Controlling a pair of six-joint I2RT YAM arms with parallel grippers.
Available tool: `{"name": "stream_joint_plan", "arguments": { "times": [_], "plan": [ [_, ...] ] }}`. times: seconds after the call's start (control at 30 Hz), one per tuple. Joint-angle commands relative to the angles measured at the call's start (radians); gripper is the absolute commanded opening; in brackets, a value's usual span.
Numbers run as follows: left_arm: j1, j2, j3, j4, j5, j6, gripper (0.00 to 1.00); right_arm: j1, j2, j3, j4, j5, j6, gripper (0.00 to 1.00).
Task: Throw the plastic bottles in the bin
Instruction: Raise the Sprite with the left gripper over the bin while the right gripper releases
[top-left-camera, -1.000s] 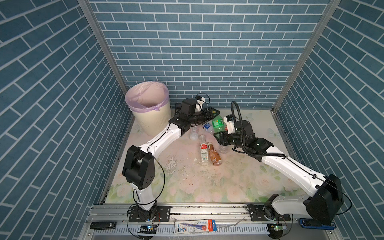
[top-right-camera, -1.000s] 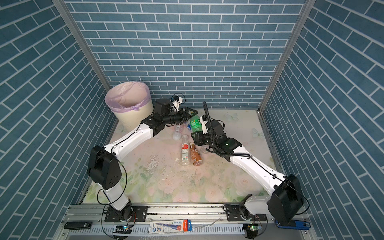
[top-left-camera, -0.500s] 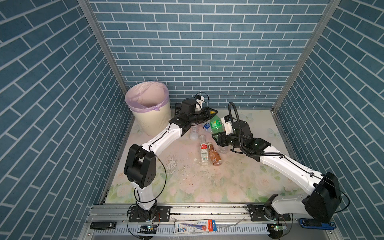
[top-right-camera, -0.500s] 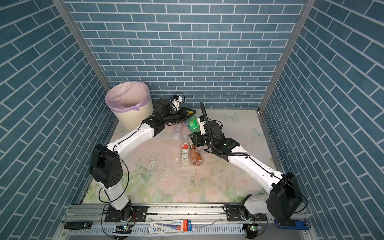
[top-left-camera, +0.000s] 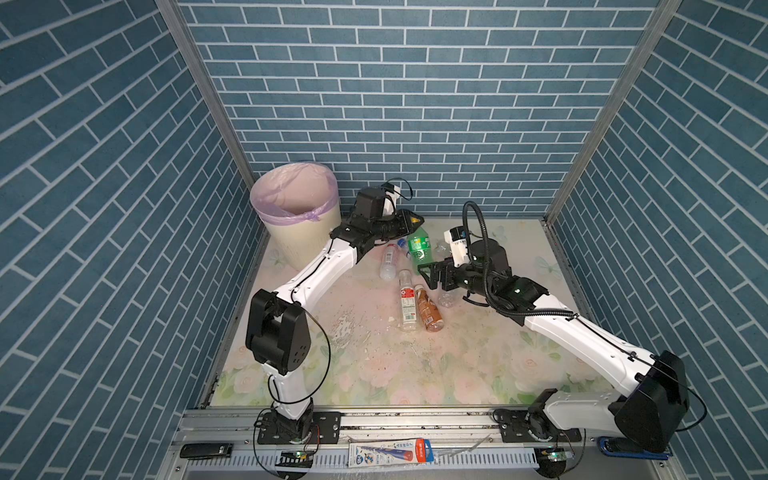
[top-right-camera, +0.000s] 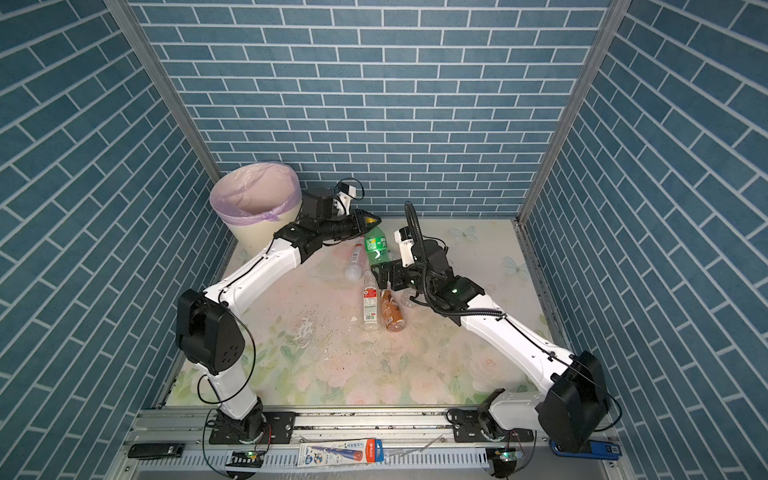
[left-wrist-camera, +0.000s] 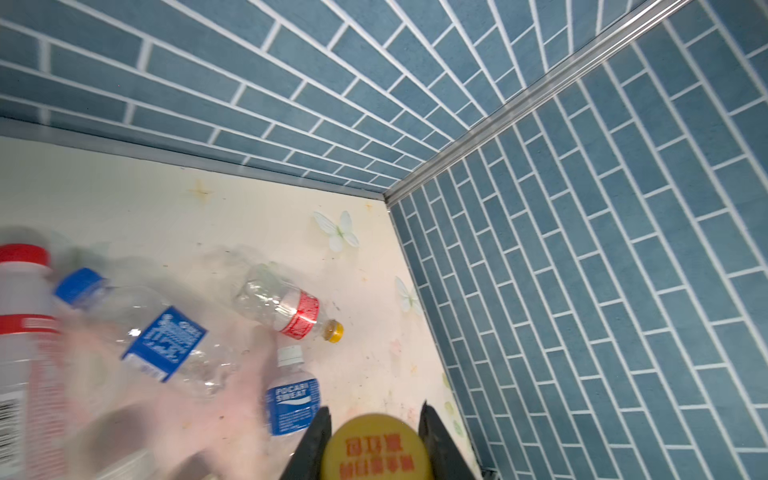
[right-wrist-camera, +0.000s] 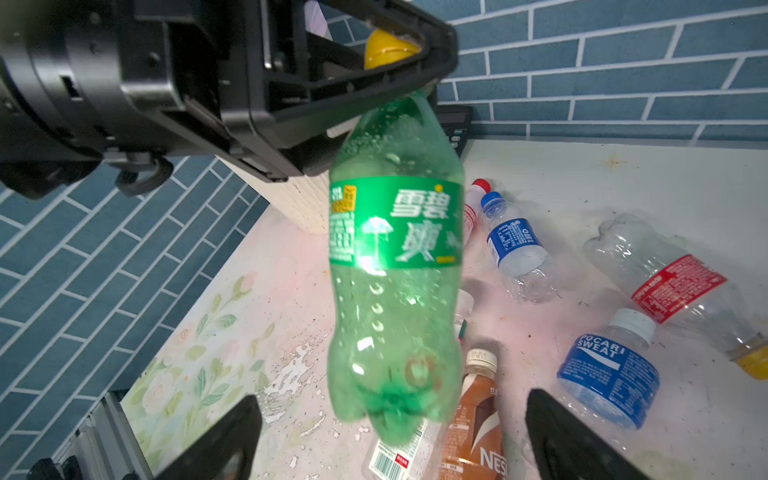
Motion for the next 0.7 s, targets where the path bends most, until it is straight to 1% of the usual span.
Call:
{"name": "stream_joint_plan", "arguments": {
  "times": [0.0, 0.07, 0.17, 0.27, 0.33, 0.43, 0.53, 0.67],
  "plan": [
    [0.035, -0.062, 0.095, -0.125, -0.085, 0.137, 0.28, 0.006, -0.027, 0.018, 0.041, -0.015, -0.019, 0.99],
    [0.053, -0.07, 0.148, -0.164, -0.125, 0.183, 0.28, 0.007, -0.024, 0.03, 0.059, -0.019, -0.022, 0.99],
    [0.062, -0.081, 0.225, -0.212, -0.242, 0.281, 0.3, 0.013, -0.007, 0.056, 0.086, -0.031, -0.03, 0.99],
    [0.077, -0.081, 0.305, -0.227, -0.321, 0.355, 0.3, 0.017, 0.024, 0.098, 0.112, -0.052, -0.047, 0.99],
    [0.088, -0.087, 0.344, -0.215, -0.38, 0.407, 0.29, 0.028, 0.05, 0.139, 0.122, -0.071, -0.06, 0.99],
    [0.109, -0.106, 0.368, -0.146, -0.466, 0.483, 0.29, 0.04, 0.096, 0.208, 0.128, -0.086, -0.074, 0.99],
    [0.124, -0.111, 0.42, -0.091, -0.564, 0.592, 0.29, 0.049, 0.143, 0.273, 0.13, -0.103, -0.085, 0.99],
    [0.161, -0.08, 0.58, -0.098, -0.614, 0.726, 0.29, 0.063, 0.195, 0.358, 0.119, -0.124, -0.101, 0.99]
  ]
}}
